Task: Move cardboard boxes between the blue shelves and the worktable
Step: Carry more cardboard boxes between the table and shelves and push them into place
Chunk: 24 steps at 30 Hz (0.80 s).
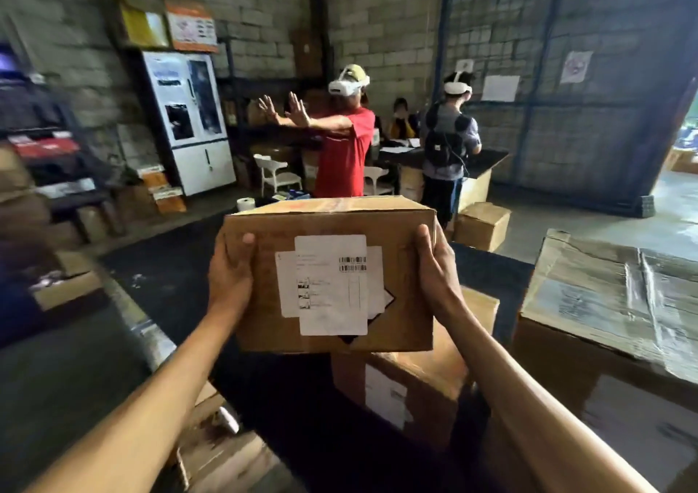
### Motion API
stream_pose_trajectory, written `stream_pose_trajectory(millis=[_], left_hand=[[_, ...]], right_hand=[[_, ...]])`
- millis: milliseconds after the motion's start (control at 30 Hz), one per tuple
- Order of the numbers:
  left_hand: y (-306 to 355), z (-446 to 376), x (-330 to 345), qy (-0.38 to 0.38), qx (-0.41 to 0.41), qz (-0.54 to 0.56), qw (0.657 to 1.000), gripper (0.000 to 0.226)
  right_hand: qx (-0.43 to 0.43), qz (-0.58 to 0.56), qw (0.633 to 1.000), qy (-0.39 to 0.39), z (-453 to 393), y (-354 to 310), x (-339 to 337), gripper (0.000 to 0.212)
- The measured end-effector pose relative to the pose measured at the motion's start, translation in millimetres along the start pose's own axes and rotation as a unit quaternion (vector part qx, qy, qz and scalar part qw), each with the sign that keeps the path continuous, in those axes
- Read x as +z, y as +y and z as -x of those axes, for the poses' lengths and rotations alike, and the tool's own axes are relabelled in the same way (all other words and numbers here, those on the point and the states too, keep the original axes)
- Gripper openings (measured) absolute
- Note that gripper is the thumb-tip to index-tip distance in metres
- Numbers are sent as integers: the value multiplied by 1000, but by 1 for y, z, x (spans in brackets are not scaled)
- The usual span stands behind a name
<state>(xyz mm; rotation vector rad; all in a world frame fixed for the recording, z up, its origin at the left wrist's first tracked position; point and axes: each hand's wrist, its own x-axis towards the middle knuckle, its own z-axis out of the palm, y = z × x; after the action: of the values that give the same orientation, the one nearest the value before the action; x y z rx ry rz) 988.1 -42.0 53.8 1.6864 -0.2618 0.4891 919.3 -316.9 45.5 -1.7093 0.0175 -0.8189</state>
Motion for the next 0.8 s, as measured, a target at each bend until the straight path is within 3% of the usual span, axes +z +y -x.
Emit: stream_pose_trajectory(millis=[100, 233, 367, 433, 800], left_hand=[[13, 20, -38, 79, -16, -18, 997, 91], [38, 54, -82, 186, -52, -73, 979, 49], [75, 110, -123, 291, -73, -130, 945, 59], [87, 141, -147, 337, -40, -177, 924, 64], [177, 300, -234, 467, -32, -269, 842, 43]], right_hand=[[4, -57, 997, -60, 1, -11, 24, 44], [-1, -129, 983, -131, 15, -33, 52, 46], [-15, -180, 961, -209, 41, -56, 79, 46], [-9, -206, 947, -248, 61, -71, 91, 50], [-19, -304, 866, -397, 173, -151, 130, 53]])
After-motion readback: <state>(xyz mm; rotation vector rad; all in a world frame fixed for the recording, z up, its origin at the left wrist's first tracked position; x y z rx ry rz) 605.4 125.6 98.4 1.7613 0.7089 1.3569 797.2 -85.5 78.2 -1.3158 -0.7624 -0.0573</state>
